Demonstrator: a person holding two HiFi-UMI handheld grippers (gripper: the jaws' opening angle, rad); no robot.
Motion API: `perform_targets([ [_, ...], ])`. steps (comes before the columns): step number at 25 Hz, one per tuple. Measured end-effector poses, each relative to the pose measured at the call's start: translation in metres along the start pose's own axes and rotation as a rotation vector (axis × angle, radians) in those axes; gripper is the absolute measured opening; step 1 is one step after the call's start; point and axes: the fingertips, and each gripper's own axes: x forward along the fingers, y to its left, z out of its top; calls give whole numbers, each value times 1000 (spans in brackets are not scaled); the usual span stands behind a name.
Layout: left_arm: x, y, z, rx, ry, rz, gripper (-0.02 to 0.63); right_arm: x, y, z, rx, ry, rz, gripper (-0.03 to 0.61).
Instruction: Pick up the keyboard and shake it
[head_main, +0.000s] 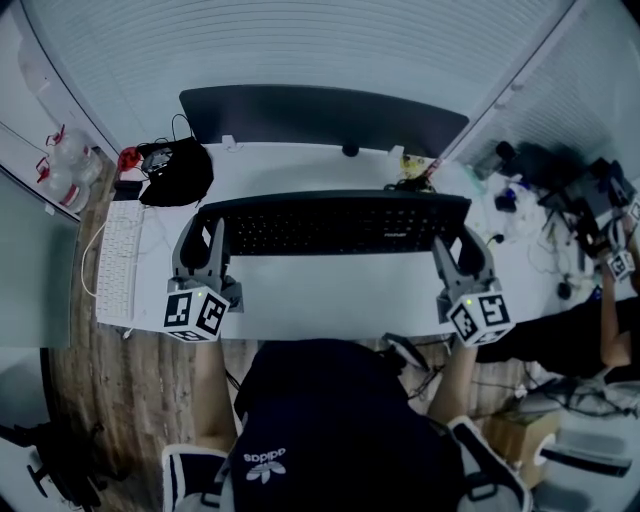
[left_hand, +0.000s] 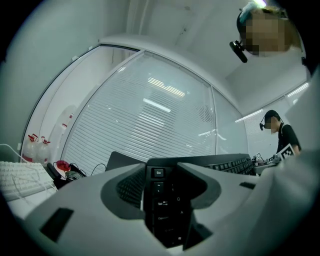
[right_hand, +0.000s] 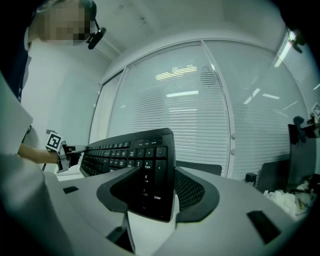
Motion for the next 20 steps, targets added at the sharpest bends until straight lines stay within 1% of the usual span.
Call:
perform_targets([
  [2, -3, 2, -5, 10, 10, -5, 195, -1, 0, -7, 10, 8, 2, 210],
  [4, 6, 4, -6, 16, 13, -6, 195, 8, -4, -10, 10, 7, -8, 210],
  [8, 3, -1, 10, 27, -9, -19, 195, -7, 3, -7, 31, -10, -7, 210],
  [10, 4, 1, 6, 35, -5, -23, 195, -5, 0, -12, 36, -11, -12, 209],
  [13, 17, 2, 4, 29, -2, -12, 195, 11, -8, -9, 31, -16, -23, 209],
  [17, 3, -3, 6, 48, 6, -31, 195, -9, -1, -18, 67, -8, -2, 207],
  [20, 15, 1, -2, 47, 27, -19, 195, 7, -7, -25, 68, 3, -22, 209],
])
